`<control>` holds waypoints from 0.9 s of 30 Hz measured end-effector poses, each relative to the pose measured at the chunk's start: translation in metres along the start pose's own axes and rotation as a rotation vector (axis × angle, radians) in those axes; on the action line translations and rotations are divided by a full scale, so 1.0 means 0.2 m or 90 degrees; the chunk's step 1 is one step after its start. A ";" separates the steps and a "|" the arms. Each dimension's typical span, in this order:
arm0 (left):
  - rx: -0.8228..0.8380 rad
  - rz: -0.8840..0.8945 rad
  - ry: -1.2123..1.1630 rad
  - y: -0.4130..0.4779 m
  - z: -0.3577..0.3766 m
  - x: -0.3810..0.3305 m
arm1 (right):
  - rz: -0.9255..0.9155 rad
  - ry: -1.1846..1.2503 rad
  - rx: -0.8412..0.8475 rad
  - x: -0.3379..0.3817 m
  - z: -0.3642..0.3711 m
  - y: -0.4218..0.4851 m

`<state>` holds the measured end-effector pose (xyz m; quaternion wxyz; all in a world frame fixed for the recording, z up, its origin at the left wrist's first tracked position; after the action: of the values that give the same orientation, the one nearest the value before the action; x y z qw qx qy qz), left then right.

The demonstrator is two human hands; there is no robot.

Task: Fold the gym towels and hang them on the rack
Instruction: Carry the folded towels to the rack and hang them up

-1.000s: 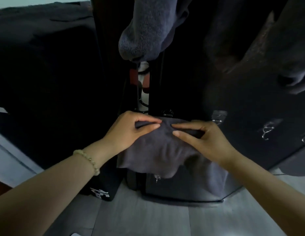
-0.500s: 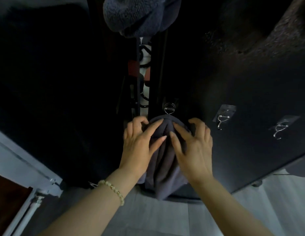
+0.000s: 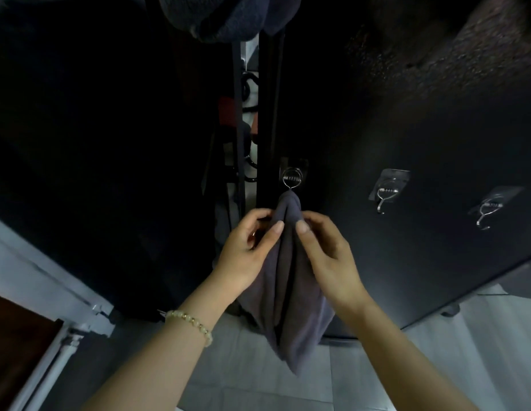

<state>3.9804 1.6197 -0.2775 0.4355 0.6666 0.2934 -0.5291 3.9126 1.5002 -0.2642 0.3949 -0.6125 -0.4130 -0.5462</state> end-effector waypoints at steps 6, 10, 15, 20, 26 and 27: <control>-0.037 -0.006 0.065 0.02 -0.05 0.10 | -0.041 -0.063 -0.042 -0.03 -0.02 0.07; -0.018 0.021 0.151 0.03 -0.09 0.13 | -0.017 -0.089 -0.046 -0.06 -0.04 0.09; -0.037 0.039 0.335 -0.25 -0.20 0.15 | 0.072 -0.176 -0.079 -0.20 -0.14 -0.06; 0.131 0.121 0.517 -0.70 -0.13 0.22 | 0.181 -0.501 -0.133 -0.44 -0.39 -0.51; 0.465 0.124 0.691 -0.99 0.32 0.32 | 0.375 -0.745 -0.085 -0.73 -0.74 -1.18; 0.495 0.134 0.704 -1.01 0.42 0.31 | 0.401 -0.752 -0.093 -0.76 -0.80 -1.29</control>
<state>3.7872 1.6309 -0.3958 -0.0001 0.9718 0.1949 -0.1324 3.6057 1.4293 -0.3917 0.2006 -0.9247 -0.3235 -0.0048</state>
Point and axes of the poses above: each hand's wrist, its own y-axis towards the middle knuckle, its own z-axis out of the palm, x = y × z, the point moved 7 cm from there along y, towards the middle knuckle, and after that the axes turned 11 degrees about z, right-handed, at the moved point
